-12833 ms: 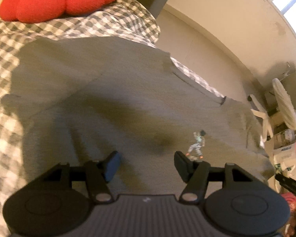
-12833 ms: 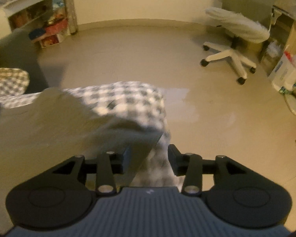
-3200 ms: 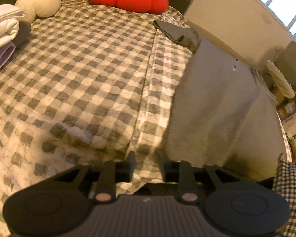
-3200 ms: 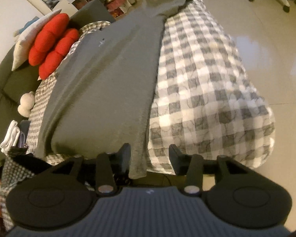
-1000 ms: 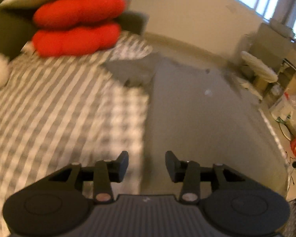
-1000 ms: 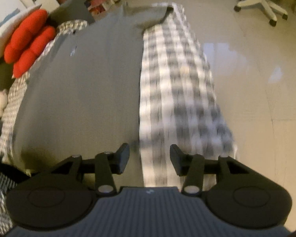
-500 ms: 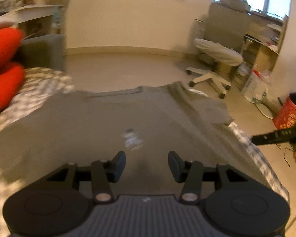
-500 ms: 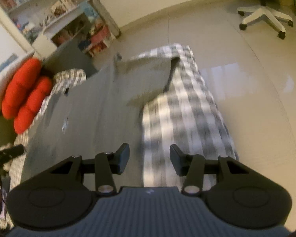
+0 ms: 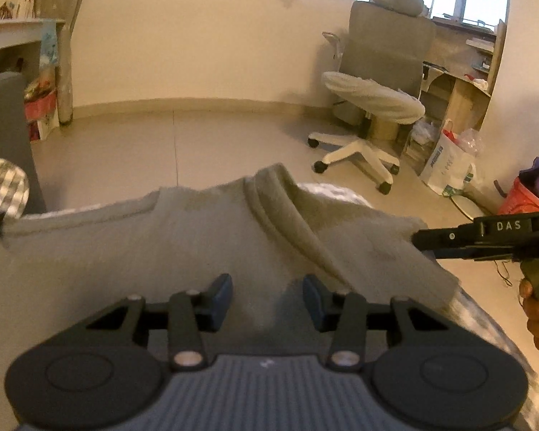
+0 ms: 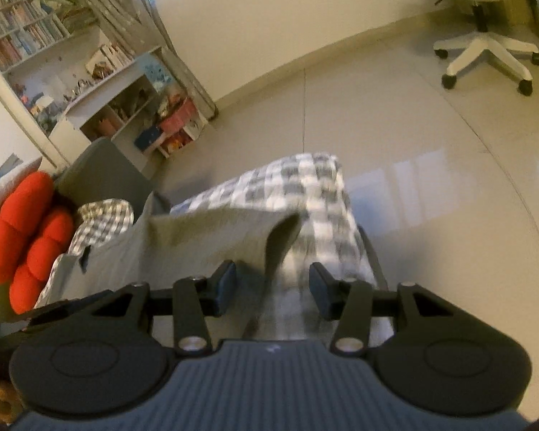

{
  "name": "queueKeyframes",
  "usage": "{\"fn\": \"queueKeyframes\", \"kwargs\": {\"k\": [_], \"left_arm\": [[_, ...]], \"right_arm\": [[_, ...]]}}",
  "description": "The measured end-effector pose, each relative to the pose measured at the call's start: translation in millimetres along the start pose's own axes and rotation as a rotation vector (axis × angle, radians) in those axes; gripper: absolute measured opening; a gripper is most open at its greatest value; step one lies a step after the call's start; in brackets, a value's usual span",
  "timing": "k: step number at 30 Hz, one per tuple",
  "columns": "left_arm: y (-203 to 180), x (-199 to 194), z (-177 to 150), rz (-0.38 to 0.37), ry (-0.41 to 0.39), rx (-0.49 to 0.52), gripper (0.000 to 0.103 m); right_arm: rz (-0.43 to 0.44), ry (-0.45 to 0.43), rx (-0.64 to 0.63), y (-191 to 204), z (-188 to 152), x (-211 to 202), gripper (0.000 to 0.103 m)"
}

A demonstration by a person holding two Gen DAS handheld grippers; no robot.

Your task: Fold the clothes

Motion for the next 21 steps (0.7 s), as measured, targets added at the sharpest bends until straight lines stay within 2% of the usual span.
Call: {"fn": "queueKeyframes", "kwargs": {"k": [4, 6, 8, 9, 11, 14, 15, 17, 19, 21], "left_arm": [[6, 12, 12, 0.005, -0.022, 0.008, 0.044], [9, 18, 17, 0.015, -0.027, 0.018, 0.044], [10, 22, 23, 0.027, -0.032, 0.027, 0.044], [11, 24, 26, 0.031, -0.035, 0.029, 0.044], [11, 27, 31, 0.039, -0.043, 0.031, 0.044], [16, 37, 33, 0.053, -0.04, 0.024, 0.044], [17, 41, 33, 0.06, -0.033, 0.019, 0.044], [20, 47, 36, 0.073, -0.028, 0.001, 0.044], [23, 54, 39, 0.085, -0.023, -0.017, 0.044], [22, 55, 40, 0.101, -0.017, 0.0, 0.044]], "right_arm": [[0.001, -0.036, -0.008, -3, 6, 13, 0.049], [-0.02, -0.068, -0.028, -2, 8, 18, 0.04], [-0.042, -0.106, -0.057, 3, 12, 18, 0.01], [-0.046, -0.12, -0.068, 7, 14, 17, 0.004], [-0.057, -0.172, -0.115, 18, 20, 5, 0.004], [-0.147, -0.292, -0.157, 13, 36, -24, 0.003], [-0.201, -0.287, -0.154, 2, 37, -25, 0.003], [-0.244, -0.207, -0.132, -16, 29, -13, 0.003], [-0.266, -0.14, -0.133, -24, 17, -1, 0.003], [-0.265, -0.121, -0.136, -24, 11, 4, 0.003]]}}
Point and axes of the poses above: each gripper's, at about its wrist camera, not at the fingertips, and x roughly the way its jaws point, y to its left, z to its top, the point moved 10 cm from there along x, roughly the way its jaws point, and after that the axes turned 2 degrees about -z, right-handed, at the moved point
